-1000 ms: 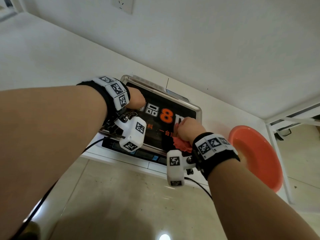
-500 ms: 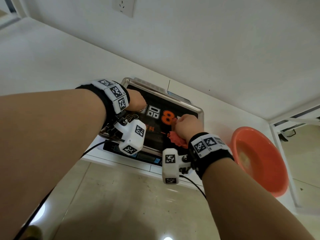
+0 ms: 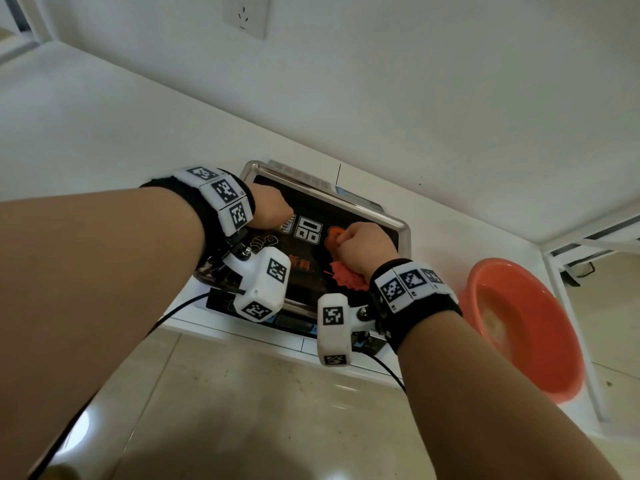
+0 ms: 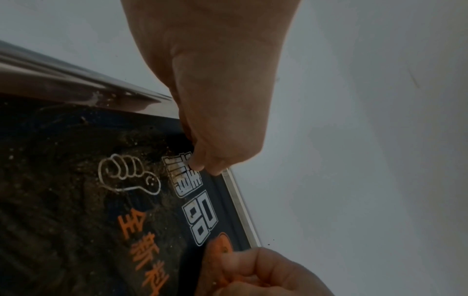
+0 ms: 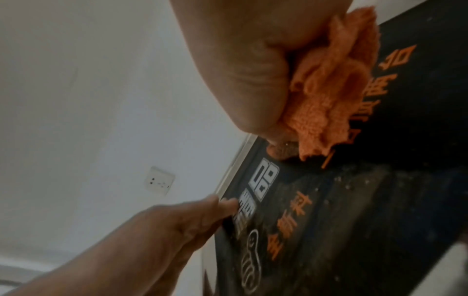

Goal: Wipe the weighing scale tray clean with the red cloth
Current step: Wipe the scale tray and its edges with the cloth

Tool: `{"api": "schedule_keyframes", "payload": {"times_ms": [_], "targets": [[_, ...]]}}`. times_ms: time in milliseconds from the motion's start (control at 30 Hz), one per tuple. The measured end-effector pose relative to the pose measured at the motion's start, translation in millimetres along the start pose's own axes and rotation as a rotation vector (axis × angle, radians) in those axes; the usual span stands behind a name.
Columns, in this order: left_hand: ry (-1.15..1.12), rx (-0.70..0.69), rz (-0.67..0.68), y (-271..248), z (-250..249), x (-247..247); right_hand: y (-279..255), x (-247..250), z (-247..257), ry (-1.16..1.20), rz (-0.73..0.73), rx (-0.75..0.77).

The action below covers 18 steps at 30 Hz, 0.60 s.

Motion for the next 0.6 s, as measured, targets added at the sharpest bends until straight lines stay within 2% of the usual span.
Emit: {"api": "schedule_keyframes", "payload": {"times_ms": [67,167,333,400,500,600], "targets": [[-0.171,0.039,-0.034,1.7,4.8,-1.9,-2.9,-7.4,8.9,0.01,0.067,0.058],[-0.336,0.004,-0.076,6.0,12.3,-2.5,-2.0,-5.3,13.8,0.045,0.169,0.053],[-0.528,-0.05,-0.151,5.4,30.2,0.9,13.9,10.3,9.8,0.032,-0.039,0.082],[-0.58,-0.094,-0.269,0.9,39.6,5.6,16.0,5.0,14.4,-0.045,-0.062,0.078],[-0.698,-0.074,-0.441,-6.6,53.6,11.7,13.5,-5.4,29.5,-0.104,-0.004,0.09],[-0.742,-0.056,-0.443,-7.6,56.7,11.0,15.1,-10.0,37.6,-0.146,0.077,0.177]]}}
Point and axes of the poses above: each hand's wrist, its own y-axis towards the middle knuckle, its own x-axis out of the back of the hand, z = x × y, the point moved 2 cm from there along y, towards the middle knuckle, and after that the axes turned 6 degrees about -y, right-handed, at the moved point
